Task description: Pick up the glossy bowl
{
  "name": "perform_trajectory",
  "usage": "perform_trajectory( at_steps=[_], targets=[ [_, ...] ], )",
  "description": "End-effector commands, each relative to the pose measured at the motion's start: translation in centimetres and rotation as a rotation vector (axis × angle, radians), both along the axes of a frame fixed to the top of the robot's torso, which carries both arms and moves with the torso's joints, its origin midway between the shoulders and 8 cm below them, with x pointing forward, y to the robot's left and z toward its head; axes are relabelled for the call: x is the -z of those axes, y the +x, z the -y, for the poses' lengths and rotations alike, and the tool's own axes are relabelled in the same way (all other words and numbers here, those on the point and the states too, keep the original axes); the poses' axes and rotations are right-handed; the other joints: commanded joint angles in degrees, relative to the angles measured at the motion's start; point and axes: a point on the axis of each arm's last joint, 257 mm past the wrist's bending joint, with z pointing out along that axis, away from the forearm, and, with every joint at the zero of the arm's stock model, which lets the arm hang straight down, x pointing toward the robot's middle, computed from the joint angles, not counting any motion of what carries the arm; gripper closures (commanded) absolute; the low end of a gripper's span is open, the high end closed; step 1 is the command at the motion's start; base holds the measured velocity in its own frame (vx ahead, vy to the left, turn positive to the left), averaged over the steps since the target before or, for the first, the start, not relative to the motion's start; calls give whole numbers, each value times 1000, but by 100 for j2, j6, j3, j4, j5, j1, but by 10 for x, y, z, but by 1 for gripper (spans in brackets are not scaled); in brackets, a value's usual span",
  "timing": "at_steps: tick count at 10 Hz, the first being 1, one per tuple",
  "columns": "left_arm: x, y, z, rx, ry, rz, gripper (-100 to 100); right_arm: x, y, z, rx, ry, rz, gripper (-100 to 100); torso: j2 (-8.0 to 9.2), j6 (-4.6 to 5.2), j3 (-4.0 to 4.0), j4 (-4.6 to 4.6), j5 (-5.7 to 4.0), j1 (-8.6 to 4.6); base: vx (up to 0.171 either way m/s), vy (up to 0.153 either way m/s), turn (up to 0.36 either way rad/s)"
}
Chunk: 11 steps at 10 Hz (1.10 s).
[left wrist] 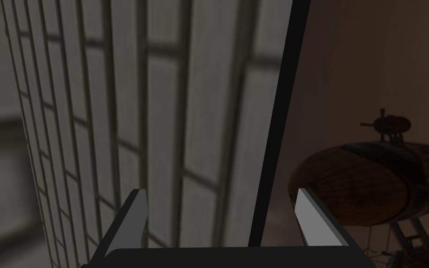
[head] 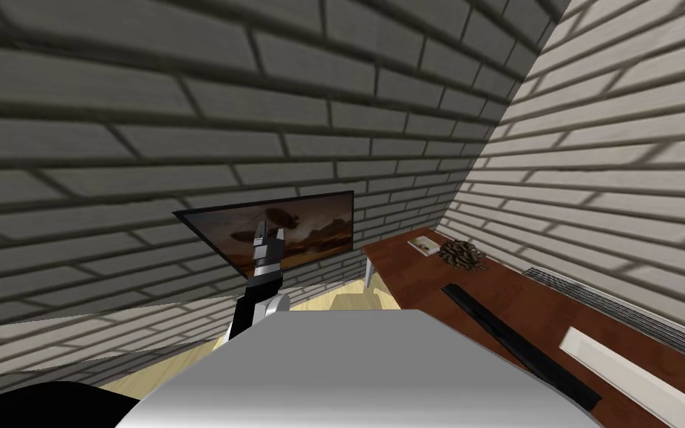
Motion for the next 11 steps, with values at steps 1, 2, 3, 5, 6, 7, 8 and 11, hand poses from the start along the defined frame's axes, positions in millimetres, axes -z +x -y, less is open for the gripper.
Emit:
perform_trajectory(
  at_steps=[1,2,3,5,6,7,8,11],
  targets=[
    [0,0,0,0,0,0,0,8,-23,-6,9,19,-70,-100,0,0,0,0,0,0,67,-41,226],
    [0,0,0,0,0,0,0,13,-28,-11,13,31,-83,-100,-1,0,0,0,0,-1,60,-41,140],
    [0,0,0,0,0,0,0,9,-22,-5,10,23,-67,-100,1,2,1,1,0,1,24,-18,19],
    [0,0,0,0,0,0,0,17,-25,-3,17,25,-71,-100,20,4,12,5,4,18,2,-4,28],
    [0,0,0,0,0,0,0,22,-26,-2,22,26,-71,-100,25,3,14,6,4,18,-7,-8,62],
    [0,0,0,0,0,0,0,26,-26,0,26,27,-72,-100,28,3,16,7,4,17,-7,-9,46],
    [0,0,0,0,0,0,0,31,-27,1,31,27,-72,-100,29,4,17,7,3,16,-6,-10,48],
    [0,0,0,0,0,0,0,29,-27,0,29,28,-72,100,27,3,16,7,8,19,-1,0,1]
  ],
)
